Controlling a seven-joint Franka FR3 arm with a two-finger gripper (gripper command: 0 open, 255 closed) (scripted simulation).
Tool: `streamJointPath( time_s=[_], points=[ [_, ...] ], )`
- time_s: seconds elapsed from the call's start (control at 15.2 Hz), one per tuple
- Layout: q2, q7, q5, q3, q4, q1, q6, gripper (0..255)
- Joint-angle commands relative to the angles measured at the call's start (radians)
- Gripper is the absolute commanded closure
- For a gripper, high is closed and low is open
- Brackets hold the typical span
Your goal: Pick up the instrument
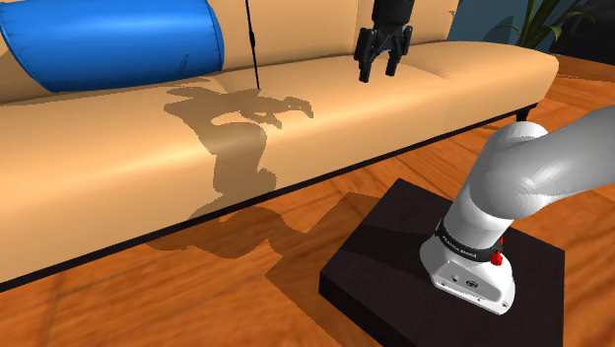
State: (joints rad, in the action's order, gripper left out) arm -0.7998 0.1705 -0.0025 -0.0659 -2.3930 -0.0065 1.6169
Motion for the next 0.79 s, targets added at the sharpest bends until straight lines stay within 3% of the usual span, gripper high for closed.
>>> streamJointPath(
  time_s=[0.0,0.4,0.73],
  points=[
    [0.0,0.0,0.0,0.0,0.0,0.0,0.0,0],
    [0.134,-0.202,0.039,-0.102,0.038,0.068,0.232,0],
    [0.262,-0.388,0.118,-0.189,0.111,0.148,0.385,0]
  ],
)
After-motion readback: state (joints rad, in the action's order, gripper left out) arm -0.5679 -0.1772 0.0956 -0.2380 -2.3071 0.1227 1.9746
